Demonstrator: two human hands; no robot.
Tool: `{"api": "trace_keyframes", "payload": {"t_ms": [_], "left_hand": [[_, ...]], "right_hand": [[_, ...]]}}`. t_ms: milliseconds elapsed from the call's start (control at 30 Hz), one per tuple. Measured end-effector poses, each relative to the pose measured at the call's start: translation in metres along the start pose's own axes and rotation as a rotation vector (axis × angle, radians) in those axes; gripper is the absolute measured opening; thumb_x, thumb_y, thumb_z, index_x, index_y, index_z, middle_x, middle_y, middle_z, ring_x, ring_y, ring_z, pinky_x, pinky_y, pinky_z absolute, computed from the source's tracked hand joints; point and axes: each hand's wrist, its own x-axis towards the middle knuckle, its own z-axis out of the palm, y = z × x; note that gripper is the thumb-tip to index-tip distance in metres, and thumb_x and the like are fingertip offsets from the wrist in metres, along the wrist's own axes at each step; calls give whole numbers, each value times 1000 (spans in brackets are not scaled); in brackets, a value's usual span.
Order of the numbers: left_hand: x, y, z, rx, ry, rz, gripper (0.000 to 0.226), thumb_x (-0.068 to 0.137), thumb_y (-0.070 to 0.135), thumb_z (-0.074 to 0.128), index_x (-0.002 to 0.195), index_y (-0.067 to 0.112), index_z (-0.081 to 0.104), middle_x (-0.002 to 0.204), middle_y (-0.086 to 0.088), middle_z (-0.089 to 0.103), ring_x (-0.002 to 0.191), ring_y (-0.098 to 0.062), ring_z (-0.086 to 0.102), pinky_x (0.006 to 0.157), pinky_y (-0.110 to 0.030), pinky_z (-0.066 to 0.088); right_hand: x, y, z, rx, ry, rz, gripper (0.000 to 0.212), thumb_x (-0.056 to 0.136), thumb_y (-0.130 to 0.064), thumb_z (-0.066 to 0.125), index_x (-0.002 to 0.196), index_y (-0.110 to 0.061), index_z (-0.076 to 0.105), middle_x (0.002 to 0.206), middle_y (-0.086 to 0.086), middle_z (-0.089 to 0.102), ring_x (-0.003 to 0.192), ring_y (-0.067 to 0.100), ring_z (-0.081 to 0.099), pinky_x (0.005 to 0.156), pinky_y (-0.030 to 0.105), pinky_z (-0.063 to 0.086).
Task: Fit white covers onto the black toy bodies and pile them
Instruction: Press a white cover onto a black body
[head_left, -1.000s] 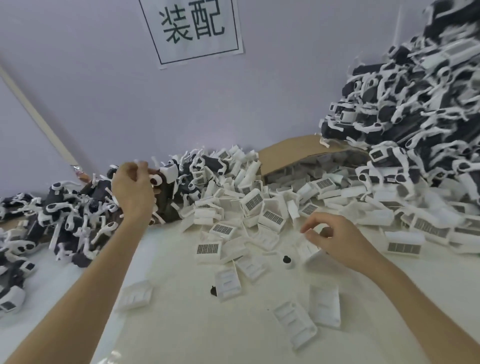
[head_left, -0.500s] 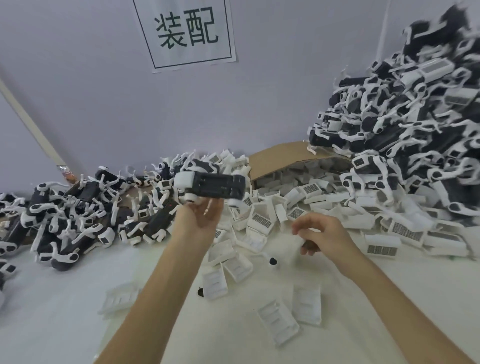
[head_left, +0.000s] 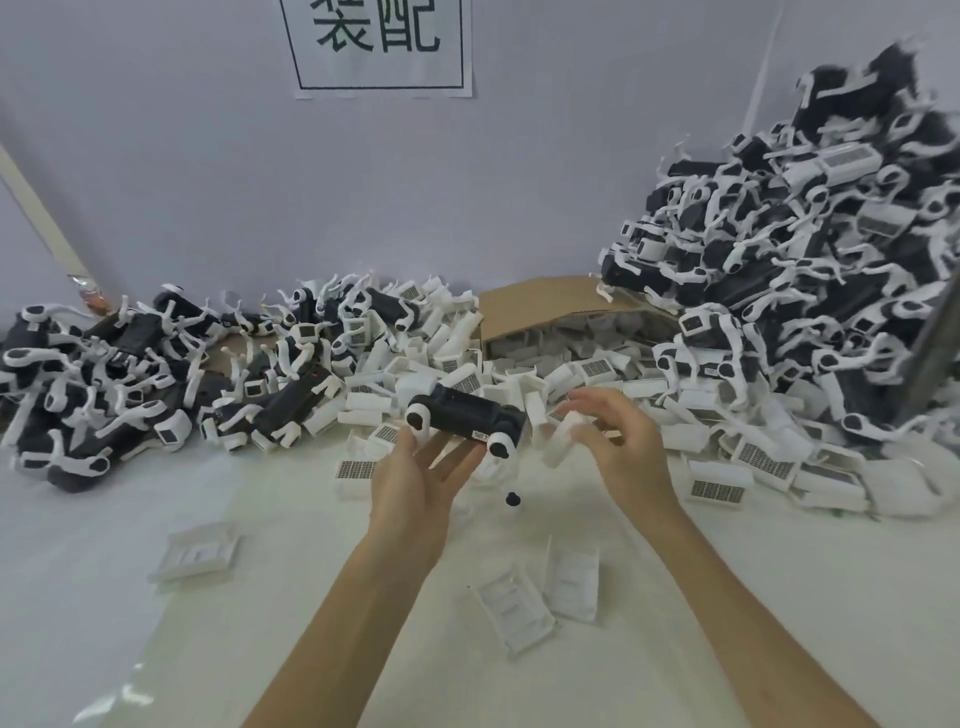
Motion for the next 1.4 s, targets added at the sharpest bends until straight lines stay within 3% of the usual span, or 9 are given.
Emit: {"api": "trace_keyframes", "payload": {"t_ms": [67,167,300,467,800,900,1000,1233,1400], "left_hand": [[-1,-3,1,70,15,26,32,110,28,40,126,5,55,99,-11,77,84,-28,77,66,-32,63],[-5,-7,2,90,-4,4,38,108,32,45,134,5,51,108,-15,75,85,-29,77,70,-33,63],[-8,-12,3,70,9,-33,37,106,32,47,132,5,51,90,-13,78,74,-28,77,59,-30,62],[-9,-20,4,209,-2,-30,42,105,39,47,128,5,57,100,-16,77,78,-30,77,59,-30,61],[-14,-30,5,426,-32,0,44,99,46,55,116,5,57,97,-12,77,75,-31,77,59,-32,61],[-16,-32,6,470,-58,2,41,98,45,57,106,5,55,91,-7,78,74,-31,76,58,-30,60],[-16,-32,6,483,-64,8,40,98,45,58,101,5,54,100,-11,77,75,-31,77,60,-31,60],[-13,-30,5,472,-36,8,40,98,44,60,102,4,57,98,-11,76,73,-30,77,58,-29,60],[-12,-30,4,465,-26,5,44,98,46,60,109,3,59,102,-12,75,74,-30,77,59,-29,60]], "right_hand": [[3,-1,-4,148,-17,96,26,88,-15,53,105,-29,68,94,-9,75,97,13,69,73,26,50],[7,-3,-6,386,-43,261,26,95,-6,51,113,-18,65,89,1,76,92,28,74,65,25,54],[7,-3,-5,575,-97,377,24,95,-6,58,117,-15,61,97,12,76,92,26,74,70,30,54],[7,-5,-5,664,-181,355,39,84,-14,70,122,-13,59,102,15,74,91,25,72,71,27,56],[3,-5,1,586,-224,367,41,71,-15,76,110,-7,66,89,5,72,74,14,69,63,24,55],[1,-4,4,519,-212,365,39,68,-18,78,104,-7,67,91,4,72,76,15,69,66,26,57],[-1,-4,8,472,-182,356,36,65,-22,79,97,-9,69,92,7,70,77,16,66,72,32,56],[-3,-6,9,430,-202,261,19,70,-22,77,84,-11,70,80,1,68,71,12,64,62,23,55],[-4,-4,10,366,-200,220,9,73,-23,79,78,-18,73,85,3,69,77,18,63,68,29,54]]}}
